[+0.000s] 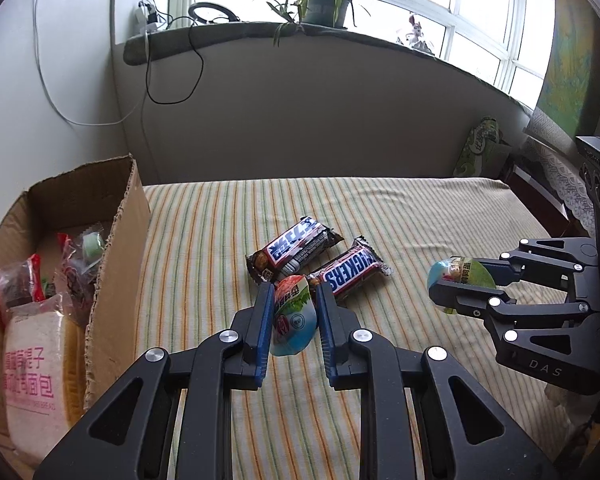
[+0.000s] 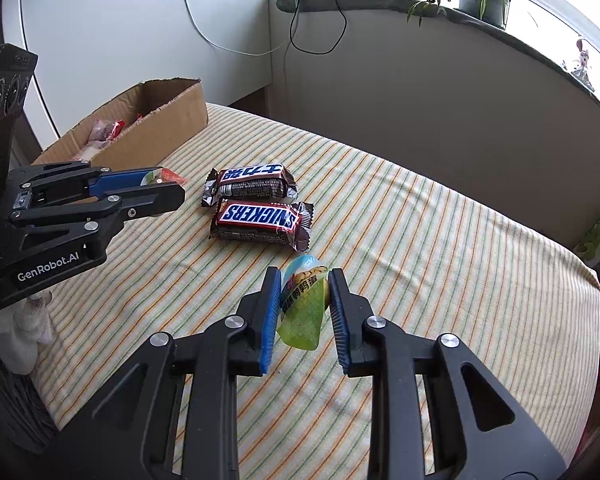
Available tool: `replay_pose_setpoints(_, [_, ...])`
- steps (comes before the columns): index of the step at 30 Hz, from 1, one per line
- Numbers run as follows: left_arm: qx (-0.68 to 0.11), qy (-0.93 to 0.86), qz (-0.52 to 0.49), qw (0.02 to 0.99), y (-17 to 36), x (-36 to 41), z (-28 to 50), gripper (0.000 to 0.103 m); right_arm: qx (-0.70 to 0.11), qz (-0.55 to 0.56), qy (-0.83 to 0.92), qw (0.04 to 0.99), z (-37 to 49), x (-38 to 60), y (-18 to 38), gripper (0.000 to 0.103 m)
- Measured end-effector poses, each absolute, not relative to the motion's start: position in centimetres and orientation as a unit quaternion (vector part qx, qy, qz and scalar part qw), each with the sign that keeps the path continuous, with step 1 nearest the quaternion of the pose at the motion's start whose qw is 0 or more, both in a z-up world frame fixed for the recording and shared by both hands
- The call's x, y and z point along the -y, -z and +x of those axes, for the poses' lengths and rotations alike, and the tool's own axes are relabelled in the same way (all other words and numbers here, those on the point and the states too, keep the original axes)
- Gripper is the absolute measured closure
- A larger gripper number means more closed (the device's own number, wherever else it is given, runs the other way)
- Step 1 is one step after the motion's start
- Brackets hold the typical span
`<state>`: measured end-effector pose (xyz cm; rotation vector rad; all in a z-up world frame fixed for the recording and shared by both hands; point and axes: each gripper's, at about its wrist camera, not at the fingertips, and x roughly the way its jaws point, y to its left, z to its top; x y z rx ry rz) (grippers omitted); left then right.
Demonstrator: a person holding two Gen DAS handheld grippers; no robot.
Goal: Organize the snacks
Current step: 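Carry the candy egg and green jelly cup toward the box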
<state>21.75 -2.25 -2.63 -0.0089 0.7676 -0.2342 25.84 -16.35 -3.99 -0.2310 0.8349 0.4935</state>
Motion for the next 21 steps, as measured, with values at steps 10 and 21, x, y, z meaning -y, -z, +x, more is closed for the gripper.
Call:
replay_pose_setpoints(10, [-0.324, 0.117, -0.049, 0.938, -1.2, -0.8, 20.0, 0.083, -0.38, -0.105, -0.25, 0.884, 25.6, 14.3, 0.5, 0.078])
replay_pose_setpoints(21, [-0.273, 0.071, -0.111, 0.953, -4.3, -7.8, 19.2, 0.083, -0.35, -0.115, -0.283, 0.885, 26.9, 7.5, -3.0, 0.078])
